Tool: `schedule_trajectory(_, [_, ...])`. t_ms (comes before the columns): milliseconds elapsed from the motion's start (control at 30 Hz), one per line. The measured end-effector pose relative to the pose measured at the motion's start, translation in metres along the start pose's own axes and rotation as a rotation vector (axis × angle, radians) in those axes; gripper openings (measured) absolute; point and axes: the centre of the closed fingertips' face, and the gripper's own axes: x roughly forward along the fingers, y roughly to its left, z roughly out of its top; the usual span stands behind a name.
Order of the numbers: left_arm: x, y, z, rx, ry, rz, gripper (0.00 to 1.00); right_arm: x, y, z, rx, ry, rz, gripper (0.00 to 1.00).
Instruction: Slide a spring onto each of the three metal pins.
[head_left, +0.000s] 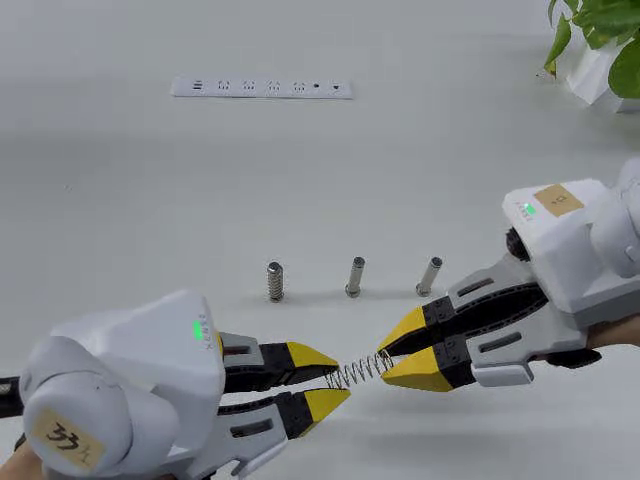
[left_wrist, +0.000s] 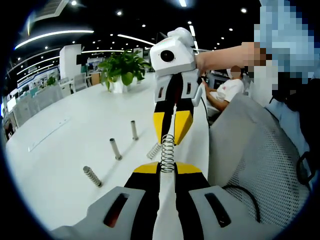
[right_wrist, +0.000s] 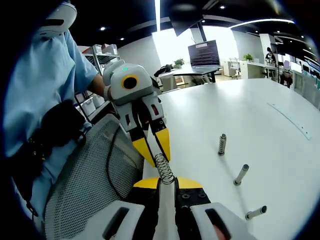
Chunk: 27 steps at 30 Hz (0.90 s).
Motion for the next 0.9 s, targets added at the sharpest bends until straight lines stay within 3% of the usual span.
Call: schedule_trajectory(900, [0.0003,-0.0005,-0.0001,0.005,-0.005,0.002,0.07,-0.0030,-0.0031,-0.0013,0.060,-0.007,0.009,0.07])
